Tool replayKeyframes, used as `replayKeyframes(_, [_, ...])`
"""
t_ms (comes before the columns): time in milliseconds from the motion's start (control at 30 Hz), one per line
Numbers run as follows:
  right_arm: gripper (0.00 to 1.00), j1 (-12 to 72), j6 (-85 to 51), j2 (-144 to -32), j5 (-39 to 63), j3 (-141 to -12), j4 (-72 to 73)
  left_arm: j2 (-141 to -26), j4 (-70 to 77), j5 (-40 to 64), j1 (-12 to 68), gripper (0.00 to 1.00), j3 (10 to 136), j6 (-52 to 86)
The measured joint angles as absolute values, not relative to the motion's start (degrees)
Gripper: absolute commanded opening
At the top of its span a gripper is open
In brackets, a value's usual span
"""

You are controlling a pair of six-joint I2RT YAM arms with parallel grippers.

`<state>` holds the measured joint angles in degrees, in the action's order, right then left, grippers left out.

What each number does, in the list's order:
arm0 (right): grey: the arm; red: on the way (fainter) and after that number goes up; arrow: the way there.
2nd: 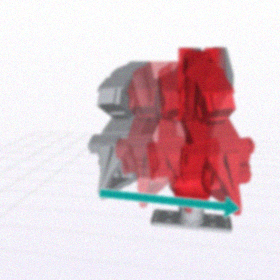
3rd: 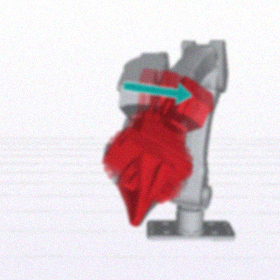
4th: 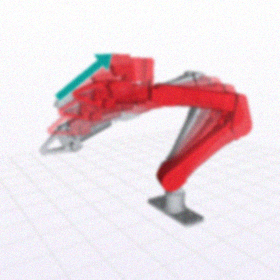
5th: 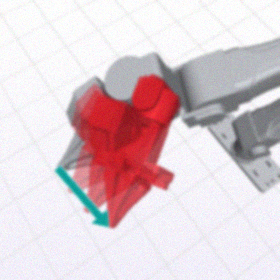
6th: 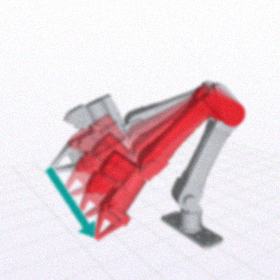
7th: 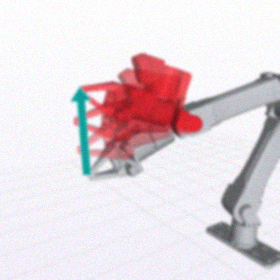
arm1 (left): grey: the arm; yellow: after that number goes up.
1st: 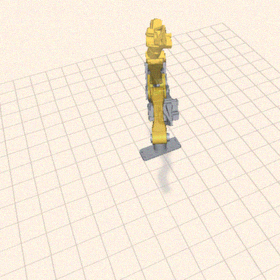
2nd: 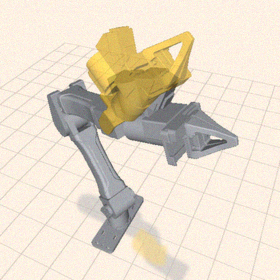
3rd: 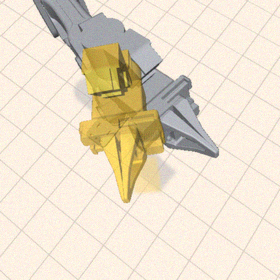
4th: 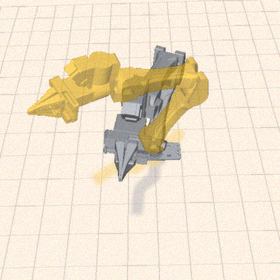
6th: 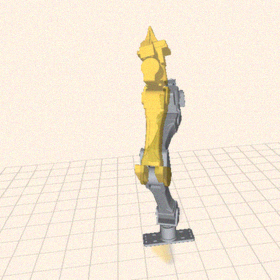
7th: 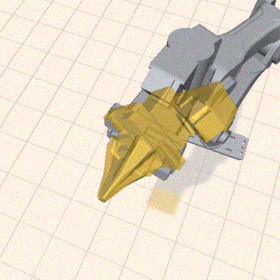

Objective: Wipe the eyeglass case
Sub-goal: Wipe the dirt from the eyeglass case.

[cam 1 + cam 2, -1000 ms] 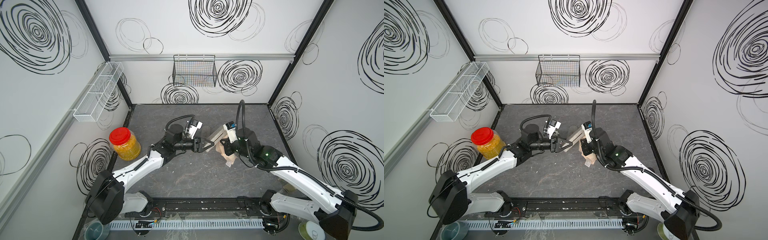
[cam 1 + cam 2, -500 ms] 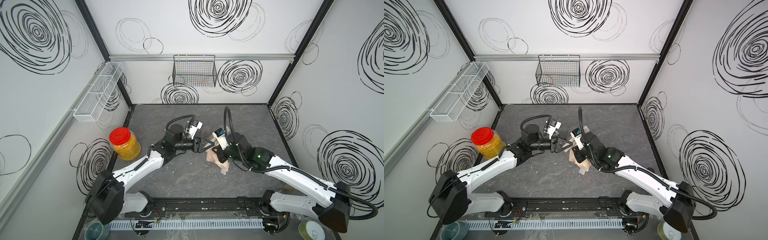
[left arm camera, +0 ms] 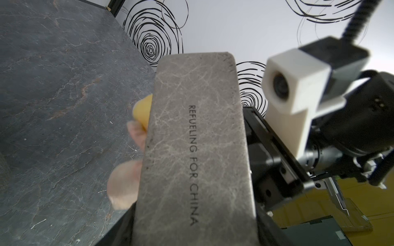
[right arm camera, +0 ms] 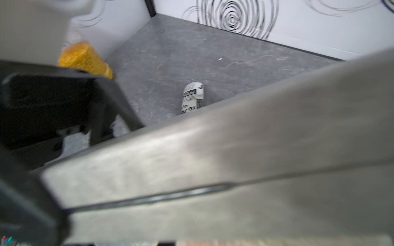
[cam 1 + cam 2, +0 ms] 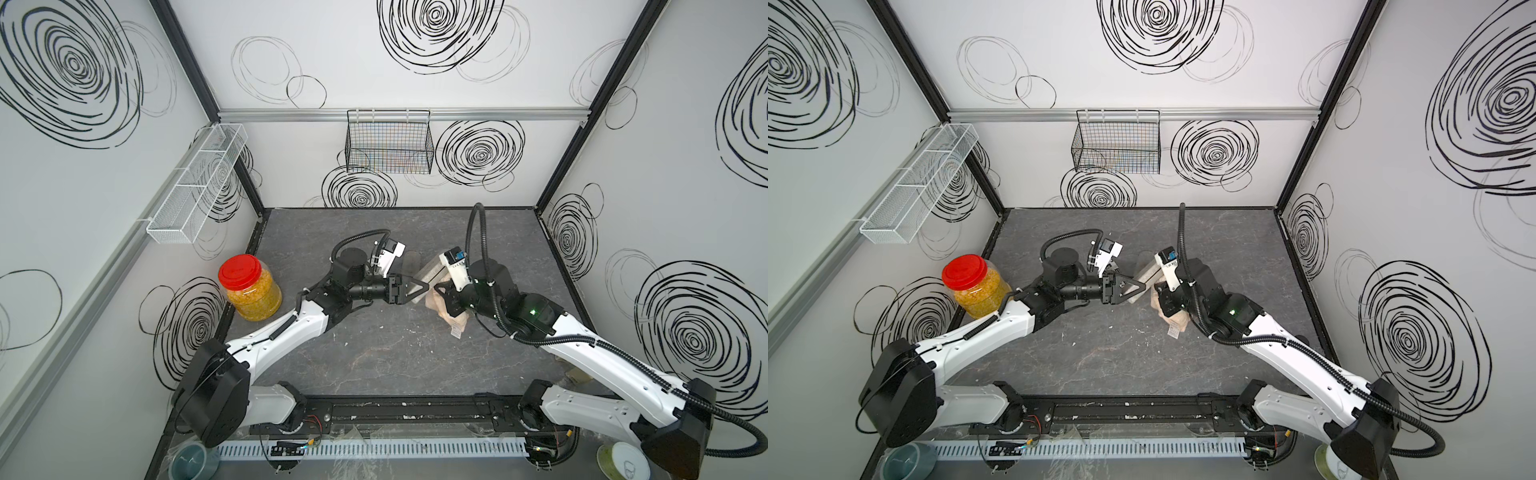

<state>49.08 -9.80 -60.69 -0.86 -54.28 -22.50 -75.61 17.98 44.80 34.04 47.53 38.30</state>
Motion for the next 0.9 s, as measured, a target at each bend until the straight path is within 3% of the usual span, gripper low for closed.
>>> replayKeyframes(167, [0.07,53.2,-8.3,-60.7,1.2,-54.3,-24.3,-76.4,17.3,45.0,34.0,0.56,47.5,37.3])
replayKeyframes(300, [0.06,53.0,-7.8,-60.9,-4.9,-55.0,-26.5,-76.9,15.4,45.1,34.0,0.56,47.7,35.8])
replayKeyframes(600, [0.07,44.2,-7.1,-61.4,-10.9,-57.5,-28.6,-75.8,11.6,44.8,33.9,0.56,47.9,33.3])
replayKeyframes(900, [0.07,57.4,-6.2,-64.2,-5.1,-57.6,-28.5,-74.4,11.3,45.1,33.6,0.56,47.6,33.2])
